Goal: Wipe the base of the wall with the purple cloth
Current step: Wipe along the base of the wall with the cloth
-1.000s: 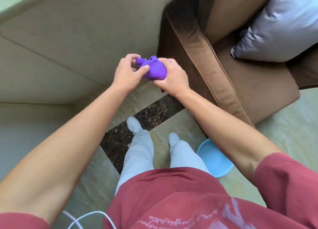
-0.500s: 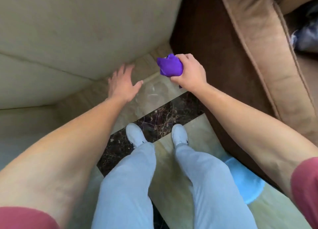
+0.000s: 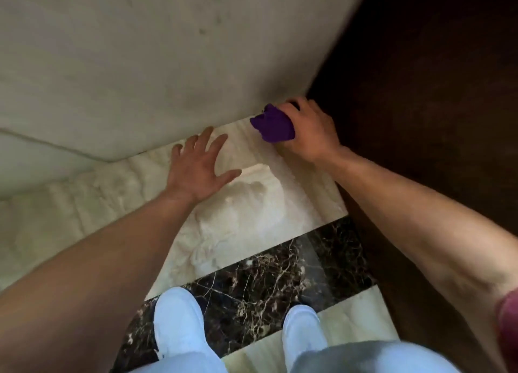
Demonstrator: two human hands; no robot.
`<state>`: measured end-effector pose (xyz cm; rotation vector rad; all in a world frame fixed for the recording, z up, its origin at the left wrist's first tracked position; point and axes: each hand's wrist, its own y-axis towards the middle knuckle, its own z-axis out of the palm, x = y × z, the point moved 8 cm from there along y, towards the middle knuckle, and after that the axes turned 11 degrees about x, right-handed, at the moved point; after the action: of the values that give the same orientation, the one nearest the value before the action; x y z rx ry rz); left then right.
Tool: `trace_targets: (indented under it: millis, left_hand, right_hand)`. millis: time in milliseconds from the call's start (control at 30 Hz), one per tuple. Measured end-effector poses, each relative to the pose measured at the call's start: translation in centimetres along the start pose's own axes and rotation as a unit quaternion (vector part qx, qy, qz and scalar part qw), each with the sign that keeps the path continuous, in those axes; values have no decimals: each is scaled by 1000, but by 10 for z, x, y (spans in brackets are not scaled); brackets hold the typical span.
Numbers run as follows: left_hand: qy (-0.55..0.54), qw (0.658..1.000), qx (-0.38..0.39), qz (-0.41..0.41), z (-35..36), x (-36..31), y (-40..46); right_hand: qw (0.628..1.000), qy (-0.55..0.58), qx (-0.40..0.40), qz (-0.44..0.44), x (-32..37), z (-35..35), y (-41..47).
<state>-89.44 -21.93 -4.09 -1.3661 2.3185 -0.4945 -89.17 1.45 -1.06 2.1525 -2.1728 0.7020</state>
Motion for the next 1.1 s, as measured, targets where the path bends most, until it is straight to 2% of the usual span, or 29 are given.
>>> trace_targets:
  millis: [100,300,400,533,633,767,900,1000,1100]
  left_hand:
    - [7,1000,3,-19,35,10,24]
    - [-10,997,48,-55,77,11,39]
    - [-26,995,72,-69,98,10,45]
    - [3,992,105,-71,127,8,50]
    - [-2,990,118,-78,130,9,55]
    - [-9,988,135,-75,131,10,55]
    - [-18,991,119,-59,126,16,50]
    - [-54,989,87,-103,128,35,32]
    - [-65,985,109,-118,135,42,23]
  right_hand:
    - [1000,-6,-7,-1,-19,34,35]
    - [999,-21,-33,9,-32,58,58]
    - [996,-65,-28,58,-33,69,59]
    - [992,-33,-66,106,-25,89,35]
    - [992,-44,-40,109,-18,112,25]
    - [987,-17,-22,160,-44,120,47]
    - [988,-18,-67,138,-56,122,57]
    - [982,32,-106,154,-52,127,55]
    - [978,69,-133,142,-27,132,56]
